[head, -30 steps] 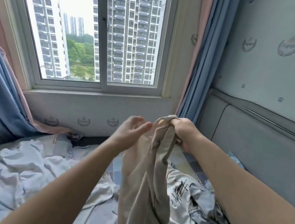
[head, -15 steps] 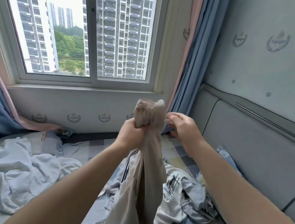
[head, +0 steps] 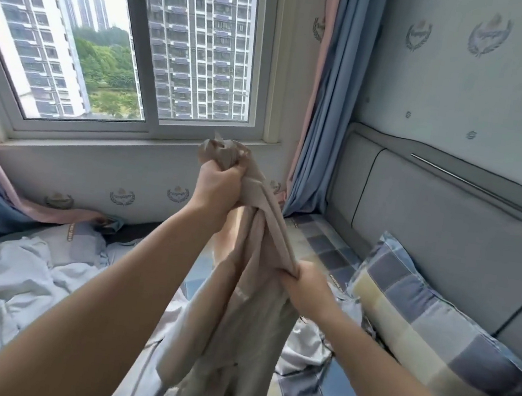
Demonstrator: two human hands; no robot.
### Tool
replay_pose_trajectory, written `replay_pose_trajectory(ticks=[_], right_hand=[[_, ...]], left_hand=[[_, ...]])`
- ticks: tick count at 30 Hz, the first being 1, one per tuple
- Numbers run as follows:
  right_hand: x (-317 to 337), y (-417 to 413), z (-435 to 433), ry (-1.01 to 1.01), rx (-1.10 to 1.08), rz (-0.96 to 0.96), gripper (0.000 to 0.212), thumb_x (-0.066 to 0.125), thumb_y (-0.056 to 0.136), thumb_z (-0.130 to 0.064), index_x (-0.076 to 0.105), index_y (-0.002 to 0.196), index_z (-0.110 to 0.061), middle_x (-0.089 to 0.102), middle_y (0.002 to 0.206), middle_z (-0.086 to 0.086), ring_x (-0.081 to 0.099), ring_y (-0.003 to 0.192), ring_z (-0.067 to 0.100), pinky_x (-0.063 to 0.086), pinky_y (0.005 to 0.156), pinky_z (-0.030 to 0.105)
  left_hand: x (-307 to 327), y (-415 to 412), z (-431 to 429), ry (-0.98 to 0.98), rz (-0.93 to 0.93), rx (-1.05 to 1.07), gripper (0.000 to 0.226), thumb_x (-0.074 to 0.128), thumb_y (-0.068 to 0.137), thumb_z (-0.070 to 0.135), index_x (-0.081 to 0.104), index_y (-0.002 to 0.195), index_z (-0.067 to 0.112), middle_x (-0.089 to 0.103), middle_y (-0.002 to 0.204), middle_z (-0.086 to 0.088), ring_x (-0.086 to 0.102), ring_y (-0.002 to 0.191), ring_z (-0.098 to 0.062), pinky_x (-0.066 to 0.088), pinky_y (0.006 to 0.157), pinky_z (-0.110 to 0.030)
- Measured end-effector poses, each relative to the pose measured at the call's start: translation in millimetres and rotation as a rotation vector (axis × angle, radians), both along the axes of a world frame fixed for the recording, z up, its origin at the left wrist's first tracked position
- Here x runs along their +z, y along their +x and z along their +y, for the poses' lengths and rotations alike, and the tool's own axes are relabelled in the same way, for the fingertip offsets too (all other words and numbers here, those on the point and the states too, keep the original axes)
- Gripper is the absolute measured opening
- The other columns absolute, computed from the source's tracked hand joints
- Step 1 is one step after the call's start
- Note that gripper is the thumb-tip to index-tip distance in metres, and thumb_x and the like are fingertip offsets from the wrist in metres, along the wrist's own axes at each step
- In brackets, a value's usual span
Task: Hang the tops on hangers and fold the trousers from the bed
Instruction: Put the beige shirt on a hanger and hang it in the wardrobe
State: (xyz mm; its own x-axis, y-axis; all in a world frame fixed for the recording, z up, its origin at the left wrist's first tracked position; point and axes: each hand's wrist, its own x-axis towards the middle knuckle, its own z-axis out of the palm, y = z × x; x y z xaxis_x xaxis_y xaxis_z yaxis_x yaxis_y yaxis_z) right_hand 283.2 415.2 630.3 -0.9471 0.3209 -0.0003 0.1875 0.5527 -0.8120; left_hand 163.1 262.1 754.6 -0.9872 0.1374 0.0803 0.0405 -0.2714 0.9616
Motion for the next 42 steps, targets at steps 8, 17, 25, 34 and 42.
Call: replay_pose_trajectory(ticks=[8, 17, 25, 34, 42], right_hand=[[66, -21, 17, -0.385, 0.015, 0.170, 0.021, 0.060, 0.100, -0.022, 0.073, 0.090, -0.009, 0.068, 0.079, 0.006, 0.062, 0.074, 0.018, 0.049, 0.068, 0.033], [101, -30, 21, -0.813, 0.009, 0.227, 0.018, 0.059, 0.100, -0.016, 0.070, 0.092, -0.005, 0.069, 0.076, 0.005, 0.068, 0.069, 0.015, 0.059, 0.067, 0.027], [79, -17, 51, -0.713, -0.223, 0.179, 0.061, 0.062, 0.098, -0.023, 0.036, 0.152, -0.013, 0.062, 0.120, 0.003, 0.065, 0.100, 0.015, 0.054, 0.082, 0.035], [-12, 35, -20, -0.550, 0.051, -0.015, 0.031, 0.078, 0.087, -0.018, 0.068, 0.116, -0.017, 0.076, 0.107, 0.003, 0.072, 0.100, 0.018, 0.059, 0.087, 0.034], [-26, 4, -10, -0.633, -0.218, 0.033, 0.016, 0.072, 0.090, -0.017, 0.072, 0.105, -0.011, 0.077, 0.099, 0.007, 0.074, 0.094, 0.024, 0.058, 0.091, 0.043]], left_hand=[[-67, 24, -13, -0.481, 0.124, -0.223, 0.027, 0.075, 0.090, 0.030, 0.067, 0.114, 0.021, 0.069, 0.102, 0.006, 0.066, 0.092, -0.010, 0.053, 0.076, -0.028], [-142, 73, 9, -0.563, 0.155, -0.524, 0.008, 0.071, 0.090, 0.028, 0.070, 0.098, 0.029, 0.076, 0.087, 0.014, 0.072, 0.084, -0.004, 0.059, 0.071, -0.024], [-137, 55, 12, -0.601, 0.129, -0.160, 0.014, 0.060, 0.098, 0.014, 0.073, 0.097, 0.011, 0.076, 0.092, -0.009, 0.071, 0.084, -0.024, 0.057, 0.080, -0.044], [-99, 46, 10, -0.423, 0.153, -0.320, 0.023, 0.069, 0.095, 0.017, 0.070, 0.099, -0.005, 0.064, 0.089, -0.010, 0.058, 0.081, -0.018, 0.048, 0.075, -0.035], [-147, 49, -37, -0.622, 0.081, 0.001, 0.020, 0.072, 0.092, 0.037, 0.069, 0.104, 0.021, 0.071, 0.095, 0.008, 0.067, 0.082, 0.000, 0.051, 0.064, -0.015]])
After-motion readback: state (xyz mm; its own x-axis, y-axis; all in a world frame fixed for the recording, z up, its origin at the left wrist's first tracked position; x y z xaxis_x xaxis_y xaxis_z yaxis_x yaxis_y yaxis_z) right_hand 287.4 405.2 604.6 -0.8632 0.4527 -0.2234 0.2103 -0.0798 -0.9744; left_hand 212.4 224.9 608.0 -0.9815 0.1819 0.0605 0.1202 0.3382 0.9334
